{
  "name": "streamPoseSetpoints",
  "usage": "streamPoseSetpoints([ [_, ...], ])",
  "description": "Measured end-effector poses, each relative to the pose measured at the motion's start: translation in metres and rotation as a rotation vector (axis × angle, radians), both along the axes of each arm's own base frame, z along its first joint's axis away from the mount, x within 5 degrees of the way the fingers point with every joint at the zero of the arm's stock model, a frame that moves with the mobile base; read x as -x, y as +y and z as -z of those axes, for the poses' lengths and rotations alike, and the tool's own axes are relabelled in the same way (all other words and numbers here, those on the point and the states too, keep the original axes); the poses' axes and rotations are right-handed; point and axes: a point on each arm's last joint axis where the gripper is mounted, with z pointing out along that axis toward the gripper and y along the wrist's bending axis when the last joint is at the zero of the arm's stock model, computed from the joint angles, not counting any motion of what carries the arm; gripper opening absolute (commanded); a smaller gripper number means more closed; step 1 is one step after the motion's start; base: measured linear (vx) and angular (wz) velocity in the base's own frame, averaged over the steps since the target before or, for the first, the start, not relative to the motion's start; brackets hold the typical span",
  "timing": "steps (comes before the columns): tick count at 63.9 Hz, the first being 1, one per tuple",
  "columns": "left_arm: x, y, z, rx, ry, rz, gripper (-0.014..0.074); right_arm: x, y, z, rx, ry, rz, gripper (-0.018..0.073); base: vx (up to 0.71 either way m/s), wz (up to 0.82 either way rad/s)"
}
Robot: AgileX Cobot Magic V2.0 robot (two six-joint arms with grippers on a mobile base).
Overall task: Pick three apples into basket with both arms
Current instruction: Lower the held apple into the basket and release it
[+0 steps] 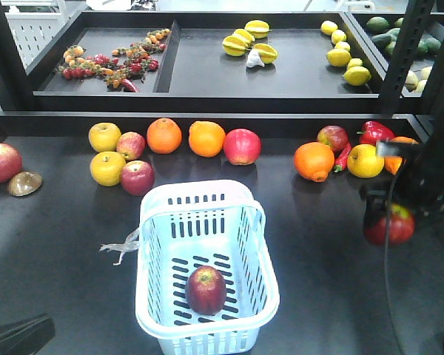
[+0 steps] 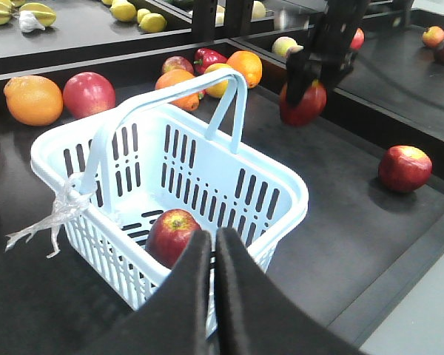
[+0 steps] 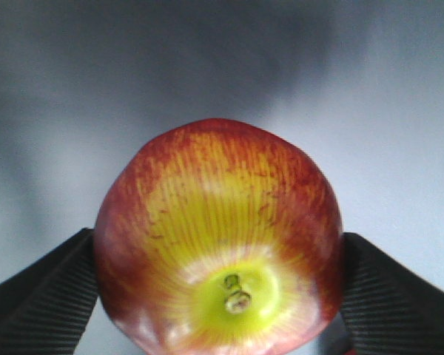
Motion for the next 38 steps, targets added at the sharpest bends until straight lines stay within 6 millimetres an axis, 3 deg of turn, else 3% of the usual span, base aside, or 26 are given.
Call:
streamPoseSetpoints([
  [17, 0.0, 0.0, 0.0, 0.0, 0.0, 0.0, -0.0006, 0.026, 0.026, -0.079, -0.225, -0.134, -0.105, -0.0006, 0.0, 0.0],
  [24, 0.0, 0.0, 0.0, 0.0, 0.0, 0.0, -0.0006, 0.038, 0.045, -0.102, -0.285, -0.199, -0.162, -0.0005, 0.0, 0.0],
  [38, 0.0, 0.0, 0.0, 0.0, 0.0, 0.0, -0.0006, 0.067, 0.11, -0.112, -0.363, -0.185, -0.334, -0.0005, 0.0, 0.0],
])
